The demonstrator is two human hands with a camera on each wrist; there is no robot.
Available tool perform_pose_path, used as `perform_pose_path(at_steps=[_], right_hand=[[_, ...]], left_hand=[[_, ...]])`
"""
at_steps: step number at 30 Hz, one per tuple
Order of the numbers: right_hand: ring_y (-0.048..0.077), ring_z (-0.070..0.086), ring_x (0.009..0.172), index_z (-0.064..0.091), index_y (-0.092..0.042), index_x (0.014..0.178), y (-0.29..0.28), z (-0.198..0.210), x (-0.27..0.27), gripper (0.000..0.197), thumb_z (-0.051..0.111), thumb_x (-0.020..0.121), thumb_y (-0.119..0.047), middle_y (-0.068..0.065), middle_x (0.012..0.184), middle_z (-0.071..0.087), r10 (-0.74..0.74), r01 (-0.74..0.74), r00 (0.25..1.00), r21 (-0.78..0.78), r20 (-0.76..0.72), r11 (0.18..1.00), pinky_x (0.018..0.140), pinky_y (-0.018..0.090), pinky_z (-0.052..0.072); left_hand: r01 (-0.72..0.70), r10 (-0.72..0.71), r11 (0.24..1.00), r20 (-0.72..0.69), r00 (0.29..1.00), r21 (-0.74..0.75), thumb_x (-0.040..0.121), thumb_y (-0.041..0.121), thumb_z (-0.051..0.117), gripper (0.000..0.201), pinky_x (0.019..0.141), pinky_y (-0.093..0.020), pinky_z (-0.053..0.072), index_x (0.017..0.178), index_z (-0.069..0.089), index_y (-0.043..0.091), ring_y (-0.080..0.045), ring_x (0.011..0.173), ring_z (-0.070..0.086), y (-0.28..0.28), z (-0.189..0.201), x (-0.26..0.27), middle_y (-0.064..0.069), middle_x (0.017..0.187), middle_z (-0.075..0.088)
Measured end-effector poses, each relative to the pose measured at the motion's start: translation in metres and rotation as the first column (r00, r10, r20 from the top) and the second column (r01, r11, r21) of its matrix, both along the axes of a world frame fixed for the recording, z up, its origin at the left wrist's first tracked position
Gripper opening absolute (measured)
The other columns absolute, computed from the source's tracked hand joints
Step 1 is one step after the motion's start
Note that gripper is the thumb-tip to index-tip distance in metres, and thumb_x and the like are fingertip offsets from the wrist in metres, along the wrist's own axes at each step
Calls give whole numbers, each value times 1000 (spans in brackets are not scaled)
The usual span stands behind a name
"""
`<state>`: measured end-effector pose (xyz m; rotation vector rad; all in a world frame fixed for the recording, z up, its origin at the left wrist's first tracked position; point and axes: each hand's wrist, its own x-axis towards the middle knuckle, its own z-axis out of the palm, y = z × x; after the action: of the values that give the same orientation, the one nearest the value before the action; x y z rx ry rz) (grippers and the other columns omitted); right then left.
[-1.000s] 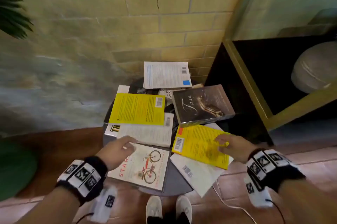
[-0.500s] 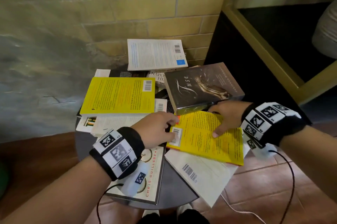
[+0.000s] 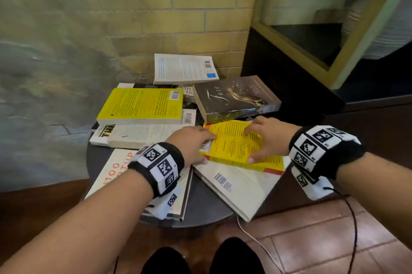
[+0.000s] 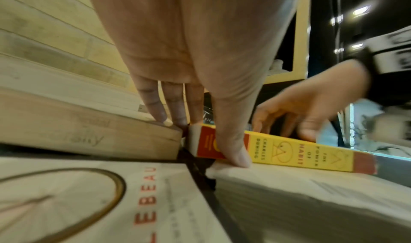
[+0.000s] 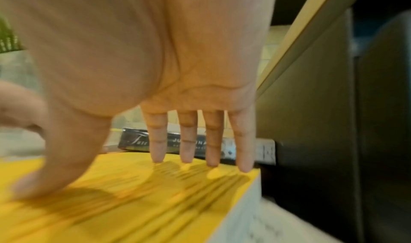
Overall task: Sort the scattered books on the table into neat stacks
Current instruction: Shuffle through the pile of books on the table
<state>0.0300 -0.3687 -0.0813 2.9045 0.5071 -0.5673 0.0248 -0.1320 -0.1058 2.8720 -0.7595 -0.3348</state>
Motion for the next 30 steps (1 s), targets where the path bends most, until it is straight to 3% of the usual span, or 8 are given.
perform_pose_path(at_steps=[3, 6, 11, 16, 20, 23, 26, 30], right_hand=[[28, 25, 139, 16, -35, 150, -5, -7, -18, 115, 73, 57, -73, -1, 153, 15, 11, -11, 999, -1, -49, 1000, 108, 47, 37], [27, 20, 141, 10, -36, 151, -10, -14, -26, 118, 77, 58, -66, -4, 156, 11, 17, -17, 1000, 24, 1, 1000, 110, 47, 35], [20, 45, 127, 30, -30, 147, -14, 0, -34, 80, 66, 77, -45, -4, 144, 38, 56, -69, 991, 109, 119, 992, 101, 35, 45], [13, 59, 96, 56, -32, 128, -13, 31, -44, 44, 56, 84, -32, -11, 111, 61, 42, -122, 939, 217, 340, 968, 79, 32, 52], [10, 60, 88, 62, -36, 115, -8, 40, -55, 32, 59, 83, -31, -14, 100, 63, 28, -202, 862, 292, 505, 935, 68, 29, 51], [15, 63, 85, 65, -29, 109, -10, 45, -58, 25, 67, 83, -29, -12, 96, 64, -46, -293, 783, 432, 621, 853, 68, 35, 54], [18, 56, 111, 52, -22, 130, -8, 54, -52, 48, 68, 85, -29, -2, 124, 58, -224, -294, 764, 636, 605, 714, 92, 37, 50], [16, 25, 141, 17, -22, 151, 7, 57, -43, 85, 68, 85, -35, 3, 154, 23, -409, -116, 834, 843, 370, 526, 111, 29, 24]], left_hand=[[12, -11, 999, -8, 1000, 50, 85, 35, 69, 72, 109, -37, 37, 148, 33, 28, -24, 135, 40, -2, -1, -3, -1, 153, 37], [19, -17, 998, -28, 999, 66, 90, 33, 64, 68, 110, -38, 35, 149, 31, 27, -27, 136, 38, -3, -3, -5, -2, 156, 33], [-26, 26, 1000, -71, 997, -6, 94, 32, 56, 64, 112, -39, 33, 151, 27, 27, -26, 139, 36, -3, 1, -9, -3, 158, 29], [-60, 56, 998, 102, 993, 30, 81, 51, 61, 78, 112, -43, 30, 148, 28, 27, -26, 137, 36, -18, -2, -21, -1, 152, 37], [-97, 159, 962, 236, 959, -254, 88, 39, 60, 44, 85, -31, 46, 130, 50, 29, -22, 110, 59, -32, 5, -23, 3, 120, 62], [-126, 222, 911, 209, 952, -393, 93, 32, 57, 21, 68, -28, 39, 113, 56, 26, -23, 90, 61, -30, 15, -23, 2, 95, 64], [-143, 283, 785, 144, 948, -603, 93, 31, 58, 15, 68, -33, 44, 104, 54, 22, -22, 84, 59, -21, 25, -26, 1, 90, 62], [-229, 375, 365, -82, 923, -902, 96, 30, 56, 18, 93, -35, 48, 112, 50, 26, -17, 106, 61, -4, 38, -35, 6, 111, 64]])
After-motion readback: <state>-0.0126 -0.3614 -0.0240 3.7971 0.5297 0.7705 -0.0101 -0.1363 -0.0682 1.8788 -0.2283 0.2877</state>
